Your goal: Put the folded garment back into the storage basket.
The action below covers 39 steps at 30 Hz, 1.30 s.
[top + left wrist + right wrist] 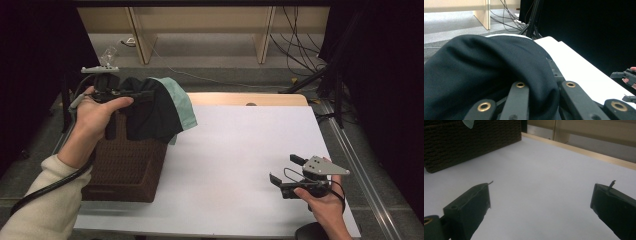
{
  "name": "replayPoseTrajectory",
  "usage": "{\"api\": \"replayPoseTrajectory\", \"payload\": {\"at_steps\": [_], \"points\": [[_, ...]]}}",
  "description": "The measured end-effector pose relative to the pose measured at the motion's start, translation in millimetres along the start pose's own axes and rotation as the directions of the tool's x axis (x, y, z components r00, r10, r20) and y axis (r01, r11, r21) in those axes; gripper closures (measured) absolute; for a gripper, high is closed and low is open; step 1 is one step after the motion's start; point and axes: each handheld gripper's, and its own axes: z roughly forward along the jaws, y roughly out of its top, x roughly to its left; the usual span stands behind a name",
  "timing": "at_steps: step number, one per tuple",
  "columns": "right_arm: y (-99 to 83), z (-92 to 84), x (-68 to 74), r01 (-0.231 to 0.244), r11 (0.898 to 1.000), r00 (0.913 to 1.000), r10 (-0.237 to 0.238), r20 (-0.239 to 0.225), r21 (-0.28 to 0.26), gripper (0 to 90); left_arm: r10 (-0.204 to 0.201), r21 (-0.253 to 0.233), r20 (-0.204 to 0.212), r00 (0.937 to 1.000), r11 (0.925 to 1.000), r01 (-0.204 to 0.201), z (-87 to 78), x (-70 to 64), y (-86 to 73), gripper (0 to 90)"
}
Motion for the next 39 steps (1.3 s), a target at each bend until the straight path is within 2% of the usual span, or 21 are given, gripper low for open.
{"api": "replayPoseTrajectory", "payload": {"at_steps": [39], "points": [[0.1,0.0,0.2,0.001,1.000,1.0000,-0.001,0.001,0.002,3.3,-0.015,-0.018,-0.060,0.9981,0.9997,0.014,-21.4,18.0,-1.1,81.3]]}}
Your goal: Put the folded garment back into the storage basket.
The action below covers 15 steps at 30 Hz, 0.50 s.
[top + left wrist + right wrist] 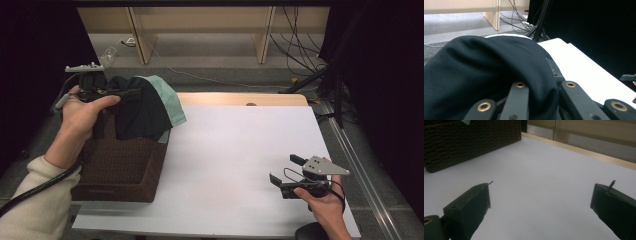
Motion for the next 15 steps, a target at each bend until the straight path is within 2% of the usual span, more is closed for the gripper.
{"api": "replayPoseTrajectory", "payload": {"at_steps": [15], "points": [[0.1,0.0,0.0,0.000,1.000,1.0000,0.000,0.001,-0.001,3.4,-0.004,-0.003,-0.024,0.9997,1.0000,0.004,-7.4,6.9,-1.0,81.3]]}}
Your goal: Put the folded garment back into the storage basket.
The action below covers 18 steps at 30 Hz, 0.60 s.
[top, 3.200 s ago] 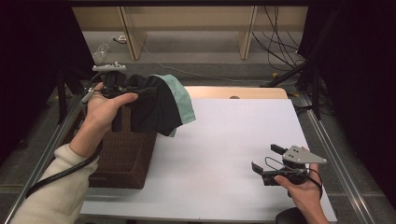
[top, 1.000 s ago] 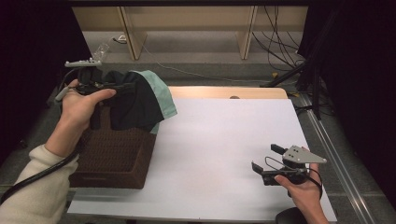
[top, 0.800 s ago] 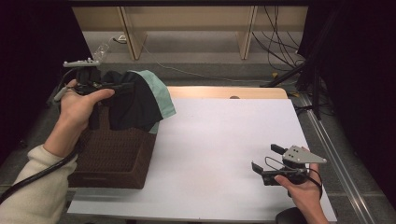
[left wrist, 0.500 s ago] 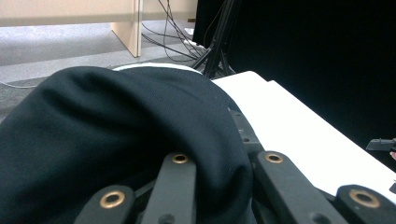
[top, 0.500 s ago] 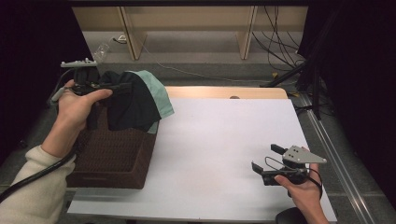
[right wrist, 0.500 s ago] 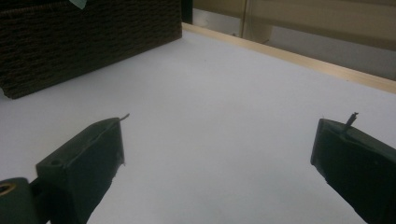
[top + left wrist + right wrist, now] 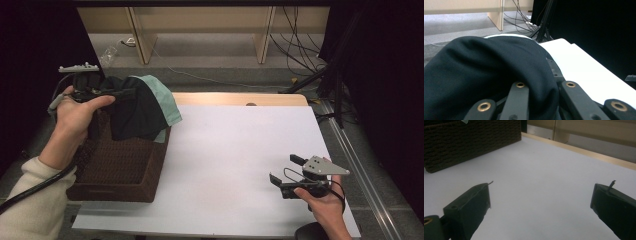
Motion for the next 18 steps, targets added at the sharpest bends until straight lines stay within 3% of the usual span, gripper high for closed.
{"api": "replayPoseTrajectory", "payload": {"at_steps": [18], "points": [[0.2,0.4,0.1,-0.001,1.000,1.0000,0.001,0.000,0.000,3.4,-0.008,-0.001,-0.026,0.9996,1.0000,0.008,-7.5,9.9,-3.0,81.3]]}}
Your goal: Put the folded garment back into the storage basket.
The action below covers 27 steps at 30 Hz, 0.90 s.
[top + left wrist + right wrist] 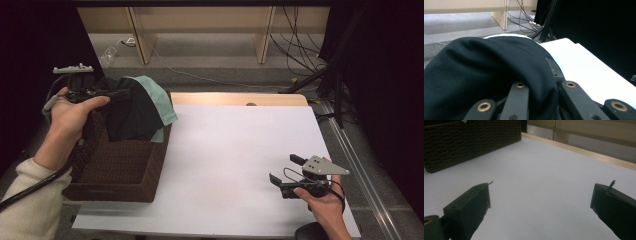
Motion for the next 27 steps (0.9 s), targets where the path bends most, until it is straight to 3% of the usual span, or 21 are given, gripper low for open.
{"api": "replayPoseTrajectory", "payload": {"at_steps": [27], "points": [[0.2,1.5,-0.4,-0.001,1.000,1.0000,0.001,-0.001,0.000,3.4,-0.004,0.002,-0.027,0.9996,1.0000,0.004,-9.4,9.4,-2.2,81.3]]}}
